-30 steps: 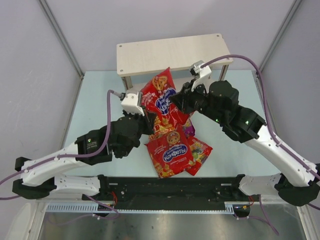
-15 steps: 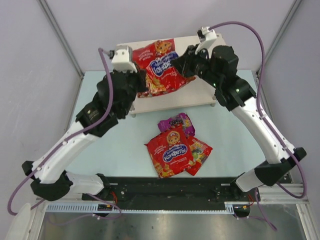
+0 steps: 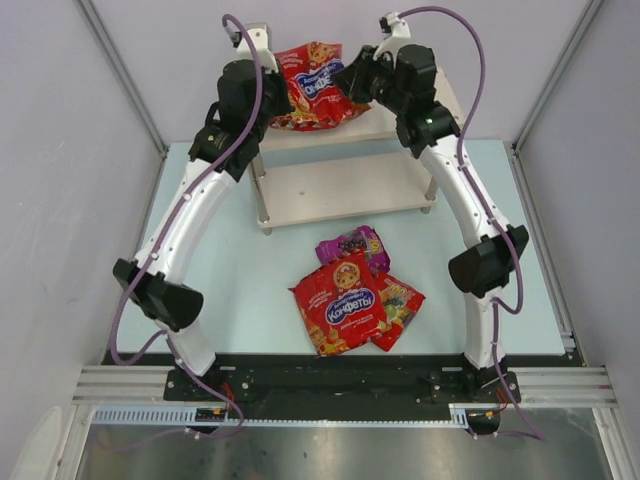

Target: Place and organize the candy bags onto the shelf

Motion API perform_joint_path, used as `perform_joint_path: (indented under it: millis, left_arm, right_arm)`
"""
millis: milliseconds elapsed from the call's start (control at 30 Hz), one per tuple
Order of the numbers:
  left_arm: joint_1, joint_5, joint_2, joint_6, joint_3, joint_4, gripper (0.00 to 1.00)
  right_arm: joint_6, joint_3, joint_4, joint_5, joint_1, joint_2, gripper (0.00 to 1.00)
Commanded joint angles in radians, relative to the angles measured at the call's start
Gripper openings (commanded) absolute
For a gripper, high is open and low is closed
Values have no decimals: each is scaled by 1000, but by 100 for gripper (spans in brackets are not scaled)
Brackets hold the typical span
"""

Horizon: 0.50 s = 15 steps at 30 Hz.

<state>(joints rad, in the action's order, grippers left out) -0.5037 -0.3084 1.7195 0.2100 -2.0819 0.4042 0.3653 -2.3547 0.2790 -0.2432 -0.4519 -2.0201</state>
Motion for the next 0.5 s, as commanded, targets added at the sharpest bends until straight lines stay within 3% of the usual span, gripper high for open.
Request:
perform_joint_path:
  millis: [0, 233, 467]
  left_arm:
    - [69, 123, 25, 20, -84, -108, 0]
    - [139, 161, 22, 45, -32, -117, 0]
    - [149, 184, -55, 68, 153, -177, 0]
  right_arm:
    - [46, -147, -104, -67, 15, -63, 0]
    - [57, -94, -127, -85, 21, -69, 0]
    - [54, 9, -150, -82, 21, -16, 0]
